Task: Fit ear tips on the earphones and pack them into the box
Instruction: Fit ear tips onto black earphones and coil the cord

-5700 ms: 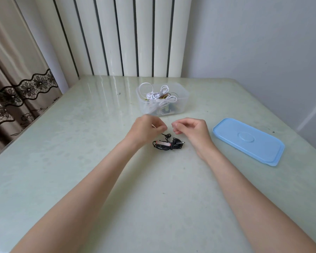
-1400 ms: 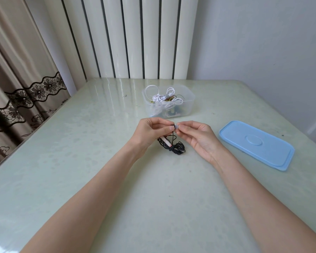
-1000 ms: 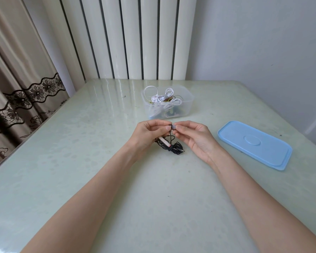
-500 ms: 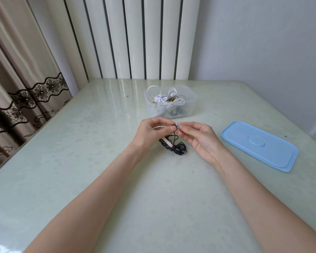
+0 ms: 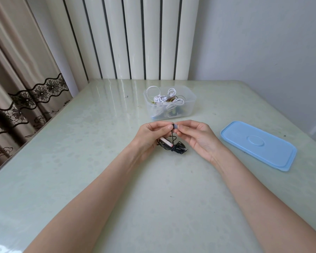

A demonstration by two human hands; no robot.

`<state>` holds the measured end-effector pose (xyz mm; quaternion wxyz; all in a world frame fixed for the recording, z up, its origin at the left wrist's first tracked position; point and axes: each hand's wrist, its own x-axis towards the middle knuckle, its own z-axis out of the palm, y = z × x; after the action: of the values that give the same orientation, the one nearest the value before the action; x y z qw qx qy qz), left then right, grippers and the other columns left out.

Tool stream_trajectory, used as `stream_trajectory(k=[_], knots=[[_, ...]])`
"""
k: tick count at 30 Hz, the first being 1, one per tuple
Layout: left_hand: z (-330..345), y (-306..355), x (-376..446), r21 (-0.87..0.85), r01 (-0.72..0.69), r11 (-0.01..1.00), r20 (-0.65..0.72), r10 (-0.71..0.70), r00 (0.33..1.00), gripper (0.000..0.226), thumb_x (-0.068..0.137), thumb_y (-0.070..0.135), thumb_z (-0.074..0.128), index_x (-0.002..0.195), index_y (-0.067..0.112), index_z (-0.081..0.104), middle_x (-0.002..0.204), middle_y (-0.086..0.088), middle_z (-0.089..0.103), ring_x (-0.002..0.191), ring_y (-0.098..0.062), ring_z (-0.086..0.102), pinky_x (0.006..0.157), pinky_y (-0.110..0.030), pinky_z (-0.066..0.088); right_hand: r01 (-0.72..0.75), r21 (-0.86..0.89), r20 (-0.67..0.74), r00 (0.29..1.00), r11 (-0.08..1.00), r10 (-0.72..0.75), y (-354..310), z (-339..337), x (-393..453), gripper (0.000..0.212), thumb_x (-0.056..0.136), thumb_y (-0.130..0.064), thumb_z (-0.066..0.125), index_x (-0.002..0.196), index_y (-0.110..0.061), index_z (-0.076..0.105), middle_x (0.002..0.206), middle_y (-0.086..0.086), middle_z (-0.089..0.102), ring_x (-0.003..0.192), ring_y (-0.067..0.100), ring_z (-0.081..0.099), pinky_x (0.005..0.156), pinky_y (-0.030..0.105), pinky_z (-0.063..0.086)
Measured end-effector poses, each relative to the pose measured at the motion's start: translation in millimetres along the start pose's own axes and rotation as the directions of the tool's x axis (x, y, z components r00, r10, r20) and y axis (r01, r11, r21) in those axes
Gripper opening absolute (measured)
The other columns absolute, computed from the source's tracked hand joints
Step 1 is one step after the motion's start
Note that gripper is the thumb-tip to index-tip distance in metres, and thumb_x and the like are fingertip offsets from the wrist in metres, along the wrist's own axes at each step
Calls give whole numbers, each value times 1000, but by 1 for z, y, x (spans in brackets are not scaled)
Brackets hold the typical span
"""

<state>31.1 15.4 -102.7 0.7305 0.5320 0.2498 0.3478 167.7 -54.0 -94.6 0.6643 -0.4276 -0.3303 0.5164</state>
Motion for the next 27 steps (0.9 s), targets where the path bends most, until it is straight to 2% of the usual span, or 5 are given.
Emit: stream_trajectory(k=[11,17,21,25,27], knots=[[-9,-3,6,148,-16,989,-52,24,998,10,79,0,64,84,9,66,64,3,70,61,-7,64,62,-15,52,121,-294,-87,984,948,-153,5,-3,1,14,80,8,60,80,-3,68,66,0,71,63,10,68,71,16,55],[-8,-1,5,190,-43,981,-30,50,998,11,78,2,66,83,12,67,68,3,70,67,-9,64,65,-20,52,107,-198,-72,990,974,-124,3,-4,2,14,81,9,58,81,-1,66,64,2,71,64,10,68,71,16,55],[-11,1,4,256,-53,965,9,52,999,11,78,5,67,83,14,69,72,4,71,68,-12,63,71,-29,53,75,-150,-34,996,986,-81,4,-5,2,14,81,11,55,83,1,65,66,2,72,65,10,69,69,15,55],[-9,4,1,293,-86,952,31,80,996,12,78,1,66,80,12,68,76,2,71,69,-6,65,53,-22,55,59,-221,0,998,973,-60,2,-9,2,15,80,10,56,83,-1,66,68,2,73,66,10,69,69,16,55],[-7,3,0,323,-98,941,32,92,995,9,79,-2,65,81,7,66,78,-3,68,67,-4,66,48,-23,54,67,-316,-4,997,946,-71,3,-10,3,16,79,11,58,82,-1,67,67,0,72,64,10,69,68,16,55]])
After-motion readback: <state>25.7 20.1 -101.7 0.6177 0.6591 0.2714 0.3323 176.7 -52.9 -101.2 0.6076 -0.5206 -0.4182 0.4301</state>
